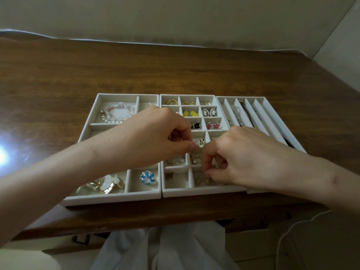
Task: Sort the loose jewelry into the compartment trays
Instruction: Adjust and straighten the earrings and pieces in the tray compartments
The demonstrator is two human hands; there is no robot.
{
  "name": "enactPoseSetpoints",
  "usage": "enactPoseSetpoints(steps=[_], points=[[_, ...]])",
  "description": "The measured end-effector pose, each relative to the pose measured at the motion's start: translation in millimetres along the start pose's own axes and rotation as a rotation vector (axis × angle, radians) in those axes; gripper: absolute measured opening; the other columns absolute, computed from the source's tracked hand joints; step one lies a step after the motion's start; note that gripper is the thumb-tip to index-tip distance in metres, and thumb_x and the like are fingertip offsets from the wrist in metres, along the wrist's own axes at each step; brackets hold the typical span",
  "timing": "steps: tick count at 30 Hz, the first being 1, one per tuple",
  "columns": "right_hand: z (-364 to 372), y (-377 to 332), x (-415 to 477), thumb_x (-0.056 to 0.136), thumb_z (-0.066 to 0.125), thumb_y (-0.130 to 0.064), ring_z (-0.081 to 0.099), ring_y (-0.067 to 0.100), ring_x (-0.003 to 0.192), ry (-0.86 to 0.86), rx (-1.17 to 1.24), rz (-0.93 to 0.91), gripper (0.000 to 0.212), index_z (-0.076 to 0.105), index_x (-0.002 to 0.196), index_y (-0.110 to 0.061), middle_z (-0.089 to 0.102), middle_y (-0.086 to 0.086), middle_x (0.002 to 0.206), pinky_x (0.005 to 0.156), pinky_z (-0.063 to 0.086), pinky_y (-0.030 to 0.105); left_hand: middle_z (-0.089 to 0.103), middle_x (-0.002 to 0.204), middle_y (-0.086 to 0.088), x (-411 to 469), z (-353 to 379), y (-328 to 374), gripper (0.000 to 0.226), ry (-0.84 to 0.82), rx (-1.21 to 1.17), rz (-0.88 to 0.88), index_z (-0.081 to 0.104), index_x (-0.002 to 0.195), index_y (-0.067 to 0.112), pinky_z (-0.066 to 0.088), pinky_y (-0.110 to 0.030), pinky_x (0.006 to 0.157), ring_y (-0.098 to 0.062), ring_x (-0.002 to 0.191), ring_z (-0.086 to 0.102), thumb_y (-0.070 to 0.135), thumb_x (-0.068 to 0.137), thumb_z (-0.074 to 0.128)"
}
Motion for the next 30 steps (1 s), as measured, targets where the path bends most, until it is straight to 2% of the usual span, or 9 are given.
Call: enactPoseSetpoints(steps=[5,9,12,13,14,16,22,26,30], points=[[0,2,-1,0.087,0.062,-0.036,0.046,-0.005,0.057,0.003,0.035,0.003,0.011,0.068,0.094,-0.031,0.042,-0.016,0.058,0.048,0.03,0.012,0.06,0.057,0.01,0,0,-2,0.017,-0.005,-0.011,-0.002,0.067,0.076,0.026,0.044,-0.012,0.058,-0.001,0.059,0.056,0.041,0.08,0.06],[-5,9,-2,0.085,0.066,-0.033,0.045,-0.023,0.069,0.04,0.138,0.007,0.006,0.069,0.089,-0.033,0.047,-0.016,0.054,0.052,0.036,0.01,0.057,0.055,0.01,-2,-2,-5,0.018,0.001,-0.019,-0.011,0.068,0.075,0.025,0.042,-0.01,0.059,0.001,0.059,0.054,0.04,0.079,0.06],[-9,13,-2,0.082,0.069,-0.033,0.049,-0.018,0.071,0.068,0.226,0.004,0.002,0.07,0.084,-0.033,0.052,-0.037,0.065,0.051,0.035,0.014,0.057,0.055,0.011,-3,-2,-9,0.018,-0.008,-0.027,-0.014,0.069,0.077,0.024,0.042,-0.009,0.057,0.0,0.058,0.054,0.04,0.079,0.06],[-10,13,-2,0.082,0.069,-0.032,0.051,-0.013,0.069,0.084,0.249,-0.008,0.002,0.071,0.083,-0.032,0.054,-0.034,0.065,0.052,0.035,0.015,0.058,0.055,0.011,-4,-2,-11,0.018,-0.008,-0.026,-0.016,0.069,0.077,0.024,0.042,-0.01,0.056,0.0,0.057,0.054,0.04,0.079,0.06],[-11,12,-1,0.081,0.07,-0.031,0.052,-0.009,0.067,0.102,0.268,-0.024,0.003,0.071,0.083,-0.032,0.057,-0.023,0.061,0.052,0.036,0.016,0.06,0.058,0.013,-4,-3,-13,0.017,-0.009,-0.027,-0.017,0.069,0.076,0.024,0.041,-0.01,0.056,0.0,0.056,0.053,0.039,0.079,0.061],[-12,9,0,0.081,0.071,-0.028,0.053,-0.004,0.063,0.132,0.303,-0.063,0.004,0.072,0.083,-0.03,0.052,-0.012,0.053,0.052,0.036,0.017,0.061,0.064,0.017,-6,-3,-16,0.014,-0.015,-0.032,-0.01,0.069,0.076,0.026,0.041,-0.01,0.056,0.0,0.057,0.054,0.038,0.078,0.062],[-3,-13,9,0.083,0.07,-0.024,0.052,0.008,0.056,0.135,0.372,-0.25,0.009,0.072,0.09,-0.029,0.055,-0.007,0.056,0.053,0.039,0.017,0.061,0.067,0.017,-12,-2,-28,0.017,-0.06,-0.084,-0.019,0.069,0.077,0.028,0.042,-0.016,0.053,-0.005,0.055,0.052,0.041,0.073,0.058],[5,-29,17,0.082,0.069,-0.027,0.052,0.002,0.056,0.159,0.23,-0.327,0.011,0.071,0.092,-0.03,0.061,-0.009,0.061,0.058,0.032,0.01,0.063,0.064,0.01,-14,-4,-40,0.013,-0.058,-0.153,-0.064,0.068,0.075,0.03,0.041,-0.013,0.045,-0.004,0.05,0.05,0.039,0.073,0.059],[8,-36,22,0.081,0.066,-0.029,0.06,0.005,0.065,0.158,0.158,-0.355,0.008,0.07,0.088,-0.028,0.067,-0.008,0.07,0.061,0.048,0.026,0.061,0.059,0.006,-15,-3,-48,0.01,-0.048,-0.173,-0.095,0.068,0.074,0.03,0.038,-0.011,0.044,-0.003,0.046,0.048,0.036,0.077,0.061]])
Point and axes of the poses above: each hand's wrist, its own x-axis towards the middle knuckle, its own z-axis out of the palm, y = z × x, the point moved 8 cm from there along x, towards the middle knuckle
